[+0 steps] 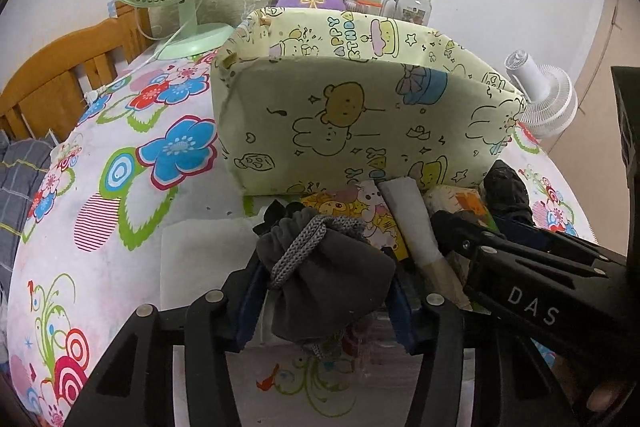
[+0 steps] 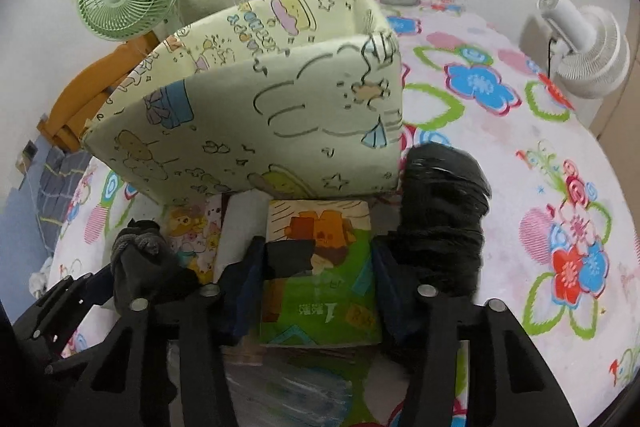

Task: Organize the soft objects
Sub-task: 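Lift the grey pouch and green book and carry both over the box, then lower the pouch and book into the box and open both grippers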

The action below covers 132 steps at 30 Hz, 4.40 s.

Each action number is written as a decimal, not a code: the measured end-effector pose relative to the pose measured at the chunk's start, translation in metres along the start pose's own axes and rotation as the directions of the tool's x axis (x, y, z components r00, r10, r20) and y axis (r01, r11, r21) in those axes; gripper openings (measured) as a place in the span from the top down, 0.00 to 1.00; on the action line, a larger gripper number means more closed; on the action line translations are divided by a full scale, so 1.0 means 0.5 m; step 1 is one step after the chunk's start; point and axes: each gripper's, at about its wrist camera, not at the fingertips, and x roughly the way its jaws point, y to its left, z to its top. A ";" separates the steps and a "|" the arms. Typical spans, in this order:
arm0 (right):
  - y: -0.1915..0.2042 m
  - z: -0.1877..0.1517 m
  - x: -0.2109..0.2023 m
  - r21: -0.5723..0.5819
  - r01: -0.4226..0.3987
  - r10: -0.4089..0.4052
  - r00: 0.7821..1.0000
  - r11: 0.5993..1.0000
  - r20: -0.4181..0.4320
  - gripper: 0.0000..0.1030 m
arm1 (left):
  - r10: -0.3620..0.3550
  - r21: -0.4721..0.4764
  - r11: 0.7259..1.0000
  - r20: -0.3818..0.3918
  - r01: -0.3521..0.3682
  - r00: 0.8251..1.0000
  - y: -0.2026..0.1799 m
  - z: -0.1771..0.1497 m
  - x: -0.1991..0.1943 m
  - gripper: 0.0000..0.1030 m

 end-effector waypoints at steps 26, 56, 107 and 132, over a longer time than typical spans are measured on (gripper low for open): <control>0.027 0.011 -0.173 -0.061 0.023 -0.011 0.981 0.998 0.193 0.51 | -0.026 -0.002 1.000 0.130 0.026 0.991 -0.031 0.022 -0.146 0.49; 0.043 0.083 -0.310 -0.099 0.011 0.024 0.939 0.995 0.344 0.51 | -0.038 0.033 0.999 0.246 0.031 0.969 -0.060 0.113 -0.239 0.49; 0.050 0.290 -0.071 -0.076 0.010 0.013 0.956 0.997 0.291 0.51 | 0.016 -0.003 1.000 0.124 -0.015 0.992 0.005 0.317 0.042 0.46; 0.041 0.280 -0.049 -0.076 0.009 0.009 0.974 0.997 0.228 0.26 | 0.021 0.034 0.999 0.132 -0.026 0.991 0.007 0.290 0.014 0.13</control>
